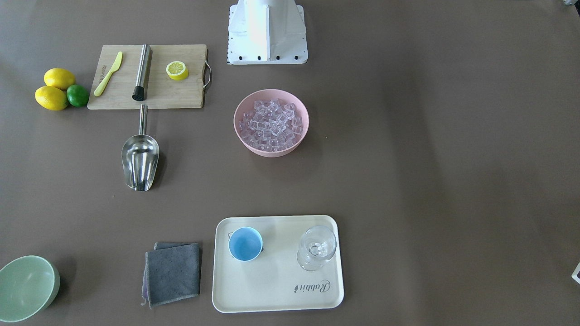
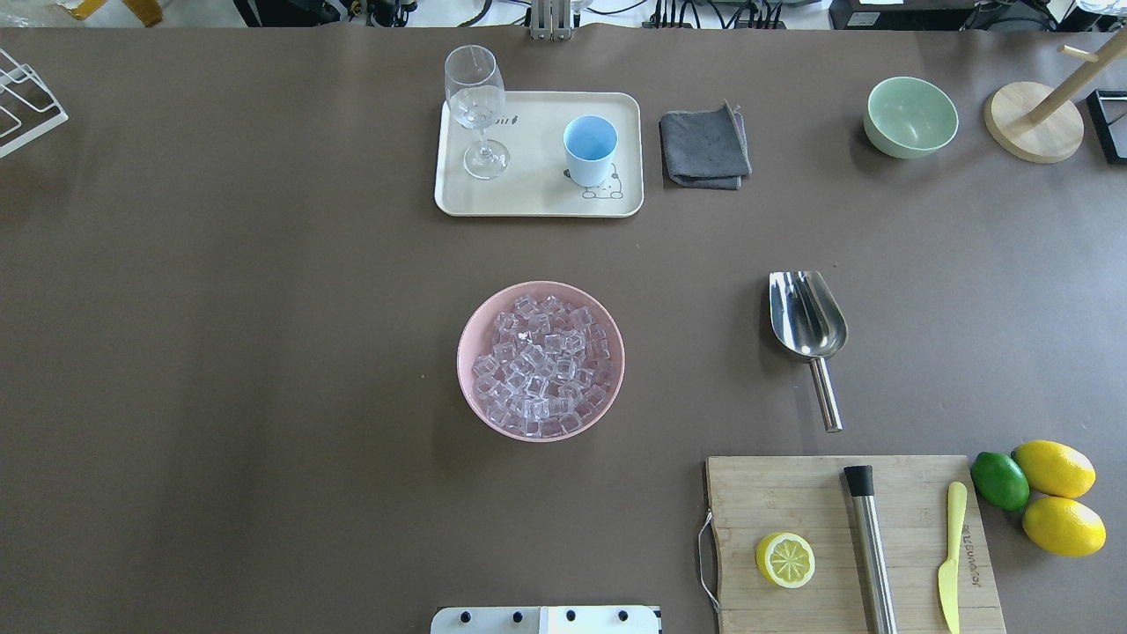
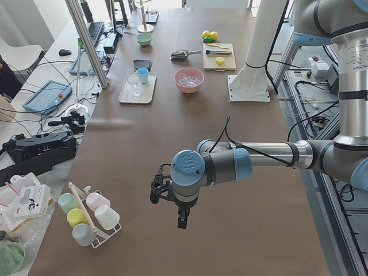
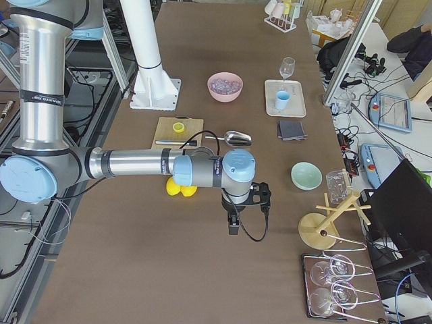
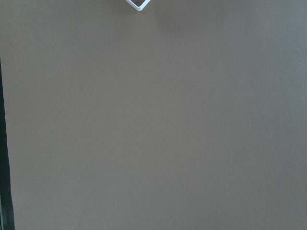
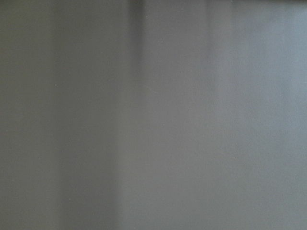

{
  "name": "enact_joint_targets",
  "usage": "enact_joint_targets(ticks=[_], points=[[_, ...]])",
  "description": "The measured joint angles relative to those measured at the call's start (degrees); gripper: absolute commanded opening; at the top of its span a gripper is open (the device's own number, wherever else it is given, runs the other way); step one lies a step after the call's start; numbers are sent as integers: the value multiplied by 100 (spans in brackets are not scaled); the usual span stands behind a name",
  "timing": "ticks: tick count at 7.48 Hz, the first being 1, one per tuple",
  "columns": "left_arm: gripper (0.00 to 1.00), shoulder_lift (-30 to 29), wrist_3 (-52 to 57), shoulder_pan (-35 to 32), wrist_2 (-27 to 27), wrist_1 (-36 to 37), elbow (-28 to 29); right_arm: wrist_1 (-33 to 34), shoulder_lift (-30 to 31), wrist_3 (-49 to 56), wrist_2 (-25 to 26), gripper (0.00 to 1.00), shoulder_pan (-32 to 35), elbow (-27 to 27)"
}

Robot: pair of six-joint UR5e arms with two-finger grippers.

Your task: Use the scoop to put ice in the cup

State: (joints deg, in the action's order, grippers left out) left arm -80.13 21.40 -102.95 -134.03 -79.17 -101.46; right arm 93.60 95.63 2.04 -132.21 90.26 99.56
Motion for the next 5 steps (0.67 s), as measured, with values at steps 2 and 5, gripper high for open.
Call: enact_joint_targets(ticks=[2,5], points=[[98,20,-3,-4,-4,2,7,0,-6,13,-2,100,0,26],[98,47,13,-16,-16,-1,-104,-7,-28,31,-6,100,0,25]])
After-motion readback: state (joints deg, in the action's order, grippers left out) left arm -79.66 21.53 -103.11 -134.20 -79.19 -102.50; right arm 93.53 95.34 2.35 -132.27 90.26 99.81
